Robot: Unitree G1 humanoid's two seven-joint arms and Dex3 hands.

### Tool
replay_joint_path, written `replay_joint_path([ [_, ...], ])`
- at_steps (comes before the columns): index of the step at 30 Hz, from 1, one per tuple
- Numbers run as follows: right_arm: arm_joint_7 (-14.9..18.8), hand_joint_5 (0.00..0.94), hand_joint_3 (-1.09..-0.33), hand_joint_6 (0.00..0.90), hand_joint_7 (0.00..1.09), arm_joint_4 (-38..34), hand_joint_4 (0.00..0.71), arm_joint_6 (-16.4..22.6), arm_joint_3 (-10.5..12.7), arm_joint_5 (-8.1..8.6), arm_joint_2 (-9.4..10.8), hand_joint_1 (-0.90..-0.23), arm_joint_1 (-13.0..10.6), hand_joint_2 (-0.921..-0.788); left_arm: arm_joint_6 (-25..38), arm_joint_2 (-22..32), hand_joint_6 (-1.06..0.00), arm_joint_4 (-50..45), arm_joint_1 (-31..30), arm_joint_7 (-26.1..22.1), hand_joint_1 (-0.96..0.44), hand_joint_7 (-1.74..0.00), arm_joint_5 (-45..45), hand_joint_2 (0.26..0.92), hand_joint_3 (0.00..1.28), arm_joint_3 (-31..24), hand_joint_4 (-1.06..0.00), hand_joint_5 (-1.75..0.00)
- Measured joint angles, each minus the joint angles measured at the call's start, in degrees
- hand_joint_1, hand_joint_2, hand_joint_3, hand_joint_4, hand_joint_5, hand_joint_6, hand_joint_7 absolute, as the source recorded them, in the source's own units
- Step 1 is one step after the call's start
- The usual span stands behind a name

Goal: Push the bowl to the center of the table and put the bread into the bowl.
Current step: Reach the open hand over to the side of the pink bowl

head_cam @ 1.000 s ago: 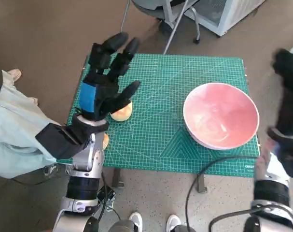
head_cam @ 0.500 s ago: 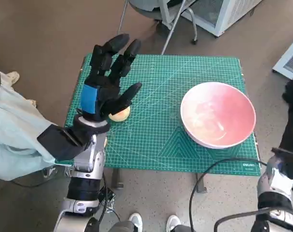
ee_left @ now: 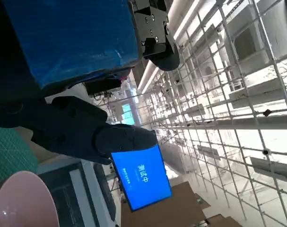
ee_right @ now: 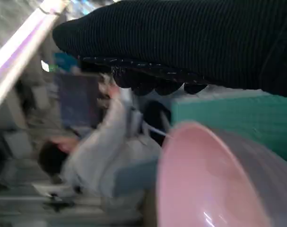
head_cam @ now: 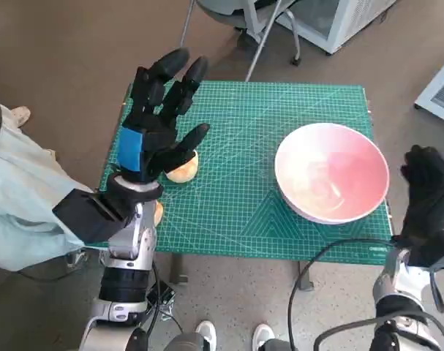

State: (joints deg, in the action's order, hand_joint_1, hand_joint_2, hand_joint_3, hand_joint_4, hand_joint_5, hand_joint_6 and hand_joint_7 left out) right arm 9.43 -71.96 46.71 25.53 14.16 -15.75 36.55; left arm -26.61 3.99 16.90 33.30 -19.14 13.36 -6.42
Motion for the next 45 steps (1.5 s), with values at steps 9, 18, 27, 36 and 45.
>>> replay_joint_path([
  [9, 4.03, 0.0, -0.877, 0.122, 0.5, -1.92, 0.218, -9.55, 5.03, 7.07, 6.3, -0.389, 2.54, -0.921, -0.14, 0.59, -0.14, -0.1, -0.92, 0.6, -0.34, -0.63, -0.14, 0.921, 0.3, -0.13, -0.36, -0.03],
  [18, 7.32, 0.001, -0.877, 0.089, 0.56, -2.17, 0.205, -13.94, 9.05, 11.08, 9.52, -0.381, 6.96, -0.921, -0.14, 1.0, -0.19, -0.52, -1.7, 0.51, -0.35, -0.55, -0.07, 0.921, 0.29, -0.31, -0.37, -0.02],
  [27, 7.28, 0.002, -0.868, 0.082, 0.6, -2.35, 0.208, -15.39, 9.85, 11.47, 10.21, -0.382, 9.6, -0.921, -0.14, 1.56, -0.21, -1.76, -2.92, 0.55, -0.36, -0.52, -0.05, 0.921, 0.29, -0.86, -0.38, -0.01],
  [36, 3.29, 0.009, -0.818, 0.09, 0.65, -3.04, 0.235, -18.13, 9.59, 10.73, 11.99, -0.416, 14.49, -0.921, -1.02, 2.28, -0.27, -2.56, -4.63, 1.1, -0.38, -0.41, -0.09, 0.921, 0.27, -1.28, -0.38, 0.0],
  [45, 2.66, 0.003, -0.81, 0.033, 0.77, -3.04, 0.22, -20.08, 9.24, 10.28, 13.75, -0.438, 19.38, -0.921, -1.64, 2.49, -0.28, -3.37, -7.13, 1.24, -0.39, -0.37, -0.08, 0.921, 0.27, -1.41, -0.37, 0.0],
])
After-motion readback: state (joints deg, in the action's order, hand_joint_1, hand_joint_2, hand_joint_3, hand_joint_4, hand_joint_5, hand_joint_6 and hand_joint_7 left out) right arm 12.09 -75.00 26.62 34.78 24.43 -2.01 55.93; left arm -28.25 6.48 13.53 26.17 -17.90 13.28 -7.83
